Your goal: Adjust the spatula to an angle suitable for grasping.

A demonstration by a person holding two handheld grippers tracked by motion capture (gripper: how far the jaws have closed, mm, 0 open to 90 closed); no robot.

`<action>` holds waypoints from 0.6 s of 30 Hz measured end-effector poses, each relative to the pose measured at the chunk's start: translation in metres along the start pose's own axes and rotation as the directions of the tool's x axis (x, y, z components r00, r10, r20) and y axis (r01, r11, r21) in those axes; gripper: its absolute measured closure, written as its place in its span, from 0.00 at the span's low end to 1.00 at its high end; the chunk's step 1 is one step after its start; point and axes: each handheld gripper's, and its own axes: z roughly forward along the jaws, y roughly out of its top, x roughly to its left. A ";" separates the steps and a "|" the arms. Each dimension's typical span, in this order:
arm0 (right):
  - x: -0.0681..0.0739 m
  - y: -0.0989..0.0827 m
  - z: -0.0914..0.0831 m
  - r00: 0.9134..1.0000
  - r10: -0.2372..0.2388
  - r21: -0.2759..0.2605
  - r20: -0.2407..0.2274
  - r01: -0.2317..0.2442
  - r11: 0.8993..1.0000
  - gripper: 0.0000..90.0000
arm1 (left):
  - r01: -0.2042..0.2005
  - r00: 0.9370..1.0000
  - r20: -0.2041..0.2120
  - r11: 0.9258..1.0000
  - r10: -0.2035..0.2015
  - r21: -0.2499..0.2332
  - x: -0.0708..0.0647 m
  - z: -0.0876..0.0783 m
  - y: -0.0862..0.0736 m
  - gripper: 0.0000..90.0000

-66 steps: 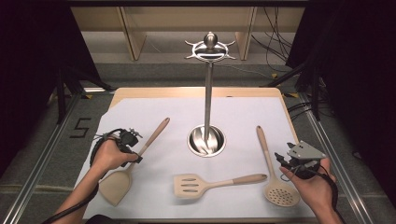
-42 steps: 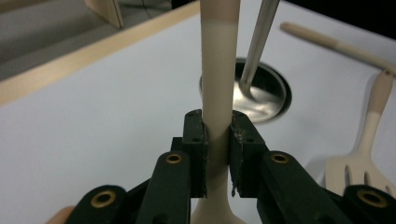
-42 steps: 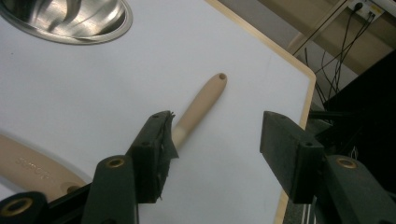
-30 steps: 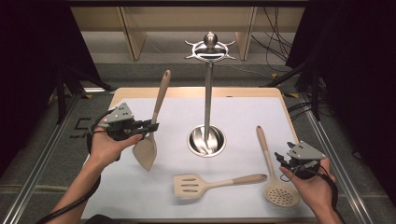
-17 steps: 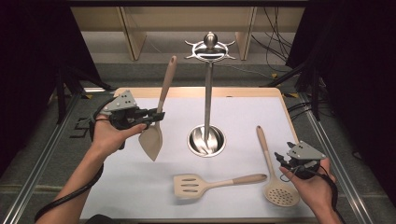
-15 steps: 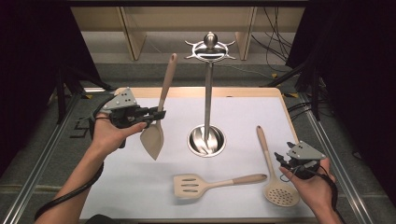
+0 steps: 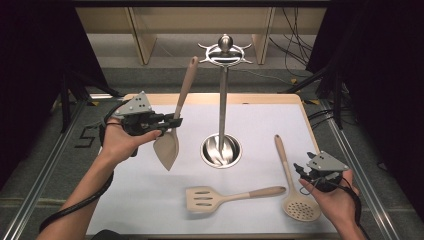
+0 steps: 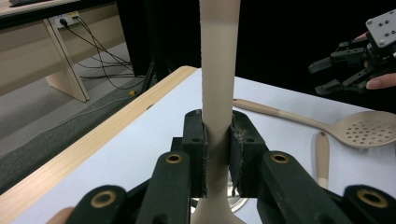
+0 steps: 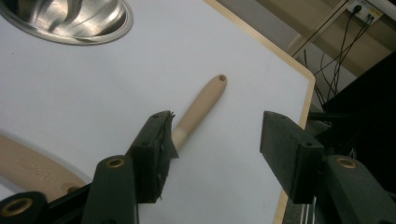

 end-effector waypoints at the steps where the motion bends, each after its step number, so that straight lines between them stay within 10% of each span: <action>1: 0.000 0.000 0.000 1.000 -0.003 -0.001 0.002 0.003 1.000 0.49 | 0.002 1.000 0.001 1.000 -0.002 -0.001 0.000 0.001 0.000 0.86; 18: 0.000 0.000 0.000 1.000 -0.010 -0.003 0.003 0.010 1.000 0.49 | 0.010 1.000 0.009 1.000 -0.010 0.013 -0.006 0.015 0.002 0.86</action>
